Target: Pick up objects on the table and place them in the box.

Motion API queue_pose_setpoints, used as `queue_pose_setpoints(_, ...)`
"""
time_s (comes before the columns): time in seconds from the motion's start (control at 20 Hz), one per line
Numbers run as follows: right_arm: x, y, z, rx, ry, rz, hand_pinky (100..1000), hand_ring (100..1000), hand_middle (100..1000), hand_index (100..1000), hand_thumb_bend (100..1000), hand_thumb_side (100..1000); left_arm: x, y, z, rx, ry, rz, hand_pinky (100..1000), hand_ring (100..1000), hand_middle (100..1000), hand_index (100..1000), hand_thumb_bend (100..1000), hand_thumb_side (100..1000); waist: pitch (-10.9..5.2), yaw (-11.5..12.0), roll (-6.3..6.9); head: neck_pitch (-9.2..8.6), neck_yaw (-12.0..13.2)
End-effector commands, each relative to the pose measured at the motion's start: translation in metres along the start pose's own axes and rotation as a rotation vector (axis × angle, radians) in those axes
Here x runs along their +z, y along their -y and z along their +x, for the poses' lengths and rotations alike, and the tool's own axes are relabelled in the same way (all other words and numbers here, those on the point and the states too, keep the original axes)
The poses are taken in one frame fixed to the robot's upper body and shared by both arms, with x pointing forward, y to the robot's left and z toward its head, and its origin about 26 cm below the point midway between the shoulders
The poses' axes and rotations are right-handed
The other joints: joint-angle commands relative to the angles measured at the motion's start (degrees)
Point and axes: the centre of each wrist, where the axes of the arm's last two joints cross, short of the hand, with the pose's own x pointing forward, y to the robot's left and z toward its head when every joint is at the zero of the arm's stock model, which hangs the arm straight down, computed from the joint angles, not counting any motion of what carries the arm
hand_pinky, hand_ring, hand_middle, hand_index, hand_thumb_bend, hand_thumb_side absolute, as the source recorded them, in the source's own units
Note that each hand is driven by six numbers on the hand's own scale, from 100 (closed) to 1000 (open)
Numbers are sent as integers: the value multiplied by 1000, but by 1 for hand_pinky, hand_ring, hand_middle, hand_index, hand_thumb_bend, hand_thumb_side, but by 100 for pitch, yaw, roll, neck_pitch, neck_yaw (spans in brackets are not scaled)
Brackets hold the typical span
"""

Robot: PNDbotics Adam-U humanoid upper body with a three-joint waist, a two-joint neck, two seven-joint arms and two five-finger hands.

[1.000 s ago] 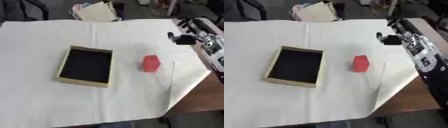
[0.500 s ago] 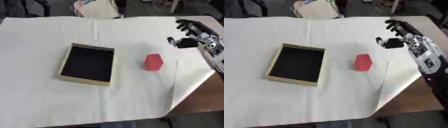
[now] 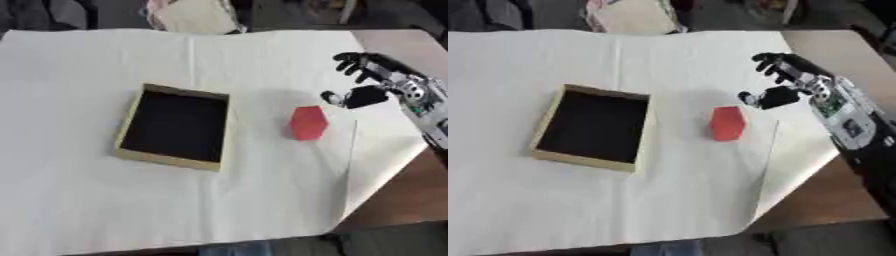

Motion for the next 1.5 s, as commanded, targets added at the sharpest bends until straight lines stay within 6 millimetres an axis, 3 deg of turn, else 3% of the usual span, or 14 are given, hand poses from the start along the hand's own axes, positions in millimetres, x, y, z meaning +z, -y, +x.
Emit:
queue_pose_setpoints(0.05,4,18,0,33,11,8,759,857,827,980,401,357,-5,0,4,2,23,-9,814,512,585,798,215,465,-68,3,-4,27,-2)
queue_pose_setpoints(0.95,15,20,3,33,47,78,768,866,832,980,452,362,-6,-1,5,-7,25,-13,815,513,586,798,215,465,-99,-19,-67,27,27)
queue_pose_setpoints(1.5,12,4,2,5,67,173,765,865,827,979,443,336,-6,-1,5,-8,24,-15,815,513,586,798,215,466,-100,-27,-67,27,31)
